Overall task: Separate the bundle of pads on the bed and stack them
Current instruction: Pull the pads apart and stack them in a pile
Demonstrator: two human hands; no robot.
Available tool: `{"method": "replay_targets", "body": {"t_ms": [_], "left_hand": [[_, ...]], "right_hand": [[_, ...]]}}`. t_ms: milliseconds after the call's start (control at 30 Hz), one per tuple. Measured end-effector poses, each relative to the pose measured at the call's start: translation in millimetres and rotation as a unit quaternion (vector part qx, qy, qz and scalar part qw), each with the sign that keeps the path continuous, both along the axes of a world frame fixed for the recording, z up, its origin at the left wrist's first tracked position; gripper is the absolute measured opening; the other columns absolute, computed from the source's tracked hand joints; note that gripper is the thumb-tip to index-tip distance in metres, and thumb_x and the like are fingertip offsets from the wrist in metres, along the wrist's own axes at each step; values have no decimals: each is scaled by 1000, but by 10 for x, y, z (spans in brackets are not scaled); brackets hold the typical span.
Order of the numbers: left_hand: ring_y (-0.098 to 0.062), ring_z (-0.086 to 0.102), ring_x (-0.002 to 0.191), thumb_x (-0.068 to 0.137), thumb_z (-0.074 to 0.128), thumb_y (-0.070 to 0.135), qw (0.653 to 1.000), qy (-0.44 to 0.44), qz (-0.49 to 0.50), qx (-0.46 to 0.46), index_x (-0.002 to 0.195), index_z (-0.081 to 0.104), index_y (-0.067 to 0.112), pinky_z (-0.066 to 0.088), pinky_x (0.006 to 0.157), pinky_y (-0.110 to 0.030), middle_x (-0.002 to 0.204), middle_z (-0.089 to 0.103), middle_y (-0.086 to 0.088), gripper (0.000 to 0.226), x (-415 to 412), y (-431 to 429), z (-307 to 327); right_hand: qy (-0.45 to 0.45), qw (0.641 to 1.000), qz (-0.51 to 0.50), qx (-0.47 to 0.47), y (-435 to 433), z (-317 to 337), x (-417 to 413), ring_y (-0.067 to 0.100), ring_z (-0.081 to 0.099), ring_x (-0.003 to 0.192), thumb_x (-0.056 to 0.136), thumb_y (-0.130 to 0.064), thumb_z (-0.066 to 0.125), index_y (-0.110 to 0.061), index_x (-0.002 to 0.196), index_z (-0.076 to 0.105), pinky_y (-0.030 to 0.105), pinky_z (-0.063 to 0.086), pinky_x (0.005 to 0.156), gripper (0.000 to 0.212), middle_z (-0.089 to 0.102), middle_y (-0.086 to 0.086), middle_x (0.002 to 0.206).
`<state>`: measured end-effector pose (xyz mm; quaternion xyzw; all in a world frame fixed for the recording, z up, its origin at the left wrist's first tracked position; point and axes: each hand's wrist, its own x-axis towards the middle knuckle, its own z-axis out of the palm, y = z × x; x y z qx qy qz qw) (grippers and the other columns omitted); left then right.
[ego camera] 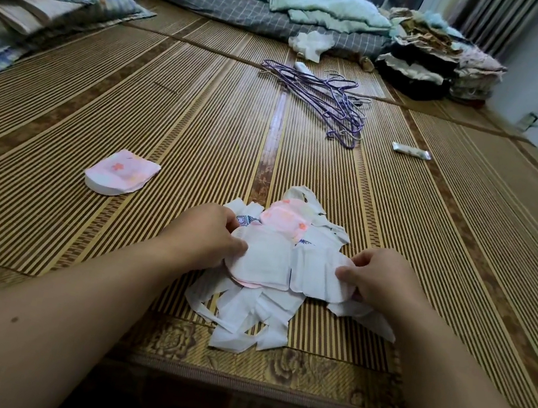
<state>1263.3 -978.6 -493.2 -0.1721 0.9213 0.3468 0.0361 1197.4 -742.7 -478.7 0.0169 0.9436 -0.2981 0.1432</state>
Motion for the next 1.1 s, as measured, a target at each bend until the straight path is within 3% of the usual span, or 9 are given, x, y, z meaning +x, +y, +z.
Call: {"method": "replay_targets", "body": {"t_ms": [67,133,233,400,600,733,900,1000,1100], "left_hand": [[-16,63,74,76,73,31,1000,8,0,16,83,70,19,54,71,-33,80,70,1,14,5,3,31],[-14,64,73,78,72,29,998,27,2,63,83,70,18,51,66,-28,79,70,1,13,17,13,85],[-14,67,72,81,70,25,977,49,-3,208,82,69,15,52,62,-27,78,72,0,10,60,74,205],[-21,66,73,85,65,17,915,59,-19,398,86,64,13,53,57,-27,86,69,-10,4,119,282,375],[-26,72,80,88,63,14,912,125,-50,387,92,67,9,60,72,-42,89,72,-15,8,174,407,394],[-16,72,80,86,58,1,910,146,-93,376,93,73,19,58,66,-28,87,75,-5,25,178,365,382],[-8,68,89,78,52,-8,916,128,-128,357,100,70,28,57,72,-22,96,71,3,46,183,368,378],[-11,64,89,80,63,6,943,183,-81,267,103,60,33,57,65,-19,105,61,1,35,171,319,392],[-18,60,96,79,68,11,933,138,-32,332,130,42,28,57,65,-21,117,50,-5,60,120,209,353]], "right_hand": [[26,1000,14,-4,30,59,0,20,66,76,81,-29,72,-15,81,67,43,58,69,14,69,4,81],[56,996,8,-63,59,152,25,17,65,72,79,-30,73,-16,77,66,33,53,59,16,68,2,76],[96,981,-9,-168,36,306,105,9,64,61,79,-31,73,-14,74,65,20,45,45,19,68,-1,71],[36,945,14,-324,-247,414,330,6,63,53,86,-23,66,-13,77,61,28,52,51,14,67,2,75],[46,930,52,-362,-490,360,516,14,70,63,88,-26,63,-18,83,64,27,55,53,10,71,4,77],[27,920,83,-381,-487,345,517,11,72,74,81,-30,71,-25,91,67,29,59,61,12,76,-5,80],[4,917,92,-389,-437,313,457,24,73,78,86,-5,62,-18,95,70,36,60,68,17,76,8,85],[-13,902,104,-419,-406,321,432,27,73,80,88,2,55,-15,95,70,33,60,65,24,76,10,88],[-28,877,92,-471,-368,336,403,23,73,76,88,4,53,-14,92,71,27,58,59,27,76,7,86]]}}
